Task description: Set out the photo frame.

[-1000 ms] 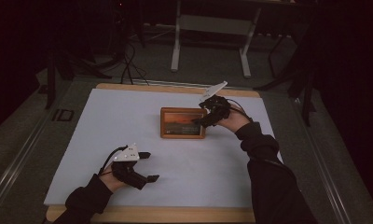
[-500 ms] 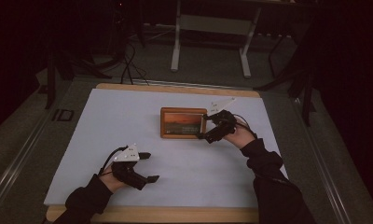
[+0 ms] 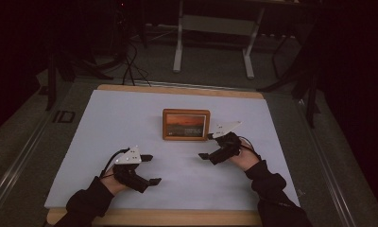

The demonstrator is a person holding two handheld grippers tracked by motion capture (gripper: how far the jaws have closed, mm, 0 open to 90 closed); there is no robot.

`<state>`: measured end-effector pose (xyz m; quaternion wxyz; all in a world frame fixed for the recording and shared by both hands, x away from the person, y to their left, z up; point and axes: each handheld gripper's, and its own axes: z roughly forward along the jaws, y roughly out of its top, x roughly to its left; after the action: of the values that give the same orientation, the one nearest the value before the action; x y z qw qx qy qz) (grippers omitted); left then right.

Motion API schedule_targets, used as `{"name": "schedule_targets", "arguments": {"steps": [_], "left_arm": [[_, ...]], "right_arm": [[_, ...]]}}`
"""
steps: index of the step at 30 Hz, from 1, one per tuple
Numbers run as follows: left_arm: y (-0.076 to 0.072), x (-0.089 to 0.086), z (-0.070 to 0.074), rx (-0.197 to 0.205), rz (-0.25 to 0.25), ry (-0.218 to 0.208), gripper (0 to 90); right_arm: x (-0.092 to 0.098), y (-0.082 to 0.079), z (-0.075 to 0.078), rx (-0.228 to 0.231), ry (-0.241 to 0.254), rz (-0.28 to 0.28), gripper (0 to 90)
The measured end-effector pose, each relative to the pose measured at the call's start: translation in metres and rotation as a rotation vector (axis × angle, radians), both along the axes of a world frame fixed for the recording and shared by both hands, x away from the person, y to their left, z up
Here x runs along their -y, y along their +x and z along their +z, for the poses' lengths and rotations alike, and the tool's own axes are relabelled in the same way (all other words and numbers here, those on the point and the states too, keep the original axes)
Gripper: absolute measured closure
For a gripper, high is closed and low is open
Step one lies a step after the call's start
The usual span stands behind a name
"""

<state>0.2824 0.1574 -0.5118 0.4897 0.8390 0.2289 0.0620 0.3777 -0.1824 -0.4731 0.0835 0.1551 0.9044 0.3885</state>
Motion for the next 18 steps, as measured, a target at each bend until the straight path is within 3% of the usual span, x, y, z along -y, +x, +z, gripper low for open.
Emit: {"name": "schedule_targets", "arguments": {"steps": [3,9,18], "left_arm": [[-0.001,0.0,0.0,0.003,-0.001,-0.001,8.5],[-0.001,-0.001,0.001,0.003,-0.001,-0.001,8.5],[-0.002,0.0,0.0,0.004,-0.006,0.004,8.5]], "right_arm": [[0.001,-0.007,-0.008,-0.016,0.033,-0.006,15.5],[0.007,-0.02,-0.024,-0.016,0.053,-0.03,15.5],[0.015,-0.031,-0.037,-0.033,0.037,-0.041,15.5]]}}
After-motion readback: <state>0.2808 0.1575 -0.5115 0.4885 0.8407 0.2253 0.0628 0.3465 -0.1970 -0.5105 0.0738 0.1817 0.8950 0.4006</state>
